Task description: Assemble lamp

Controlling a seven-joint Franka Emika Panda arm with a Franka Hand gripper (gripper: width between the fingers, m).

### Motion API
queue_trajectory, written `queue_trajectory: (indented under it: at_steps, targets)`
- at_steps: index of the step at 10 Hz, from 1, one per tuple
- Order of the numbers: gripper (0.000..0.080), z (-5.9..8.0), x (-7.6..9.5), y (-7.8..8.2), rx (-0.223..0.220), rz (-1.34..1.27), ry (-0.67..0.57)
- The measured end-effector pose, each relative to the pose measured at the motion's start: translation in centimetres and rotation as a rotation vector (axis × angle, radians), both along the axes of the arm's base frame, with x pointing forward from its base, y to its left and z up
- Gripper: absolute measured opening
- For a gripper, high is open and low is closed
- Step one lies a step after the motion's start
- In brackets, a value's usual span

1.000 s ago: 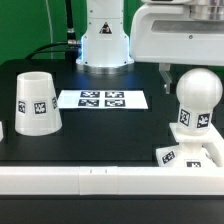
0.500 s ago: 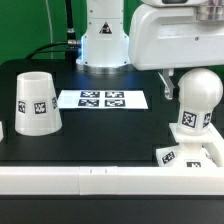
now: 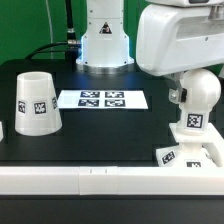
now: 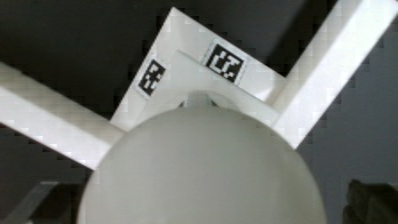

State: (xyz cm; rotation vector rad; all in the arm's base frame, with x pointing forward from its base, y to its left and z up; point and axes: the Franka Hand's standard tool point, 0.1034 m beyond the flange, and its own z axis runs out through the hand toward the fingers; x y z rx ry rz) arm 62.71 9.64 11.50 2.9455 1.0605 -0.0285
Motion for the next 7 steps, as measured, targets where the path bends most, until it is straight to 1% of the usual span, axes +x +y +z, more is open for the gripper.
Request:
queue_trajectory:
  at_steps: [2, 6, 7]
  targets:
    - [0.0698, 0.05, 0.12, -0.21, -0.010, 0.178, 0.004]
    - [0.0698, -0.01, 0.11, -0.58, -0.014, 0.405, 0.010]
    - [0.0698, 0.00, 0.17, -0.70, -0.023, 0.507, 0.012]
